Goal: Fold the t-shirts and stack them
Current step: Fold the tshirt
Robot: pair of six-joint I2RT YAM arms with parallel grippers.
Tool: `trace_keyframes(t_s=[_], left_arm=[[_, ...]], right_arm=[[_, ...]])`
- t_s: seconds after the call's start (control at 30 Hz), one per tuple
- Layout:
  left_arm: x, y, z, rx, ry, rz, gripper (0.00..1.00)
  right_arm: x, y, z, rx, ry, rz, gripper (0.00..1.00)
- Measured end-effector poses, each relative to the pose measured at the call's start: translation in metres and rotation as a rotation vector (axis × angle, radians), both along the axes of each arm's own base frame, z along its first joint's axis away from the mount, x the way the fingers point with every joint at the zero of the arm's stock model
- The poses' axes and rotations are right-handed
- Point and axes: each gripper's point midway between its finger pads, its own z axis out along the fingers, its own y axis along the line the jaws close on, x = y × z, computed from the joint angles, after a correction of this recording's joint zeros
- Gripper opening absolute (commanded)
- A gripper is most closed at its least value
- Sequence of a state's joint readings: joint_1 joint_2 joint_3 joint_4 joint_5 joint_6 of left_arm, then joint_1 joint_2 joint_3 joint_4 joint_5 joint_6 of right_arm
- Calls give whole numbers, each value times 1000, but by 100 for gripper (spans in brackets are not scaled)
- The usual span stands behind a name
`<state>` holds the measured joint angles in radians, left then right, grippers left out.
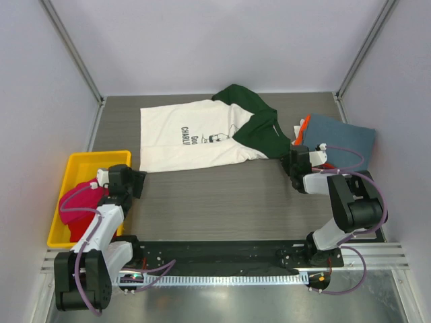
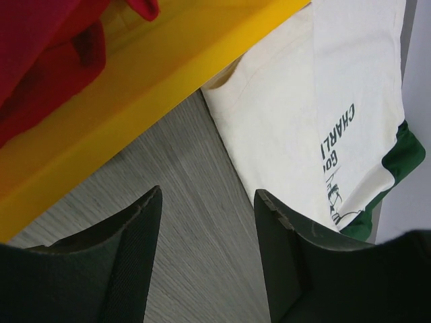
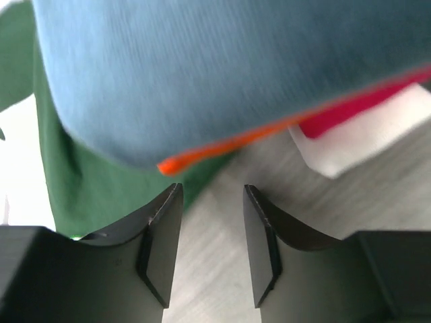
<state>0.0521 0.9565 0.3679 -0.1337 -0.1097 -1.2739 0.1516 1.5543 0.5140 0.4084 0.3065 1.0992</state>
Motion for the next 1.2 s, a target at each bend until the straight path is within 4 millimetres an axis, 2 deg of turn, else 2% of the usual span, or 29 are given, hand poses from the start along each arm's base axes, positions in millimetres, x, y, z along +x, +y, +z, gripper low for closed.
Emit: trace_keyframes(t_s=[0.1, 0.13, 0.2, 0.23, 0.3, 0.43, 0.5, 0.63, 0.73, 0.93, 1.07, 1.2], left_arm=[[1, 0, 1, 4, -7, 8, 57], [2, 0, 1, 7, -8, 9, 57], [3, 1, 3, 12, -12, 11, 57], [3, 1, 3, 14, -13, 12, 57], [3, 2, 3, 19, -14, 15, 57], [4, 1, 3, 38, -12, 8, 56], [5, -1, 3, 43, -9, -2, 55], [7, -10, 2, 63, 4, -47, 52], [6, -16, -1, 72, 14, -72, 52], [3, -25, -9, 104, 42, -97, 52], [5, -22, -14, 124, 55, -79, 52], [8, -17, -24, 145, 77, -54, 52]], right_arm=[[12, -4, 0, 6, -17, -55, 41], [14, -5, -1, 1, -11, -63, 32], [22, -7, -2, -9, -6, -75, 22], [26, -7, -2, -16, -2, -79, 10], [28, -8, 0, -27, -4, -82, 1], [23, -8, 6, -55, -5, -76, 1], [15, -8, 15, -69, -20, -65, 1], [-15, -13, 40, -90, -64, -44, 1], [-39, -17, 46, -106, -72, -35, 1], [-78, -26, 30, -143, -15, -21, 1], [-88, -28, 20, -157, 23, -11, 1], [-88, -28, 19, -157, 26, -11, 1]])
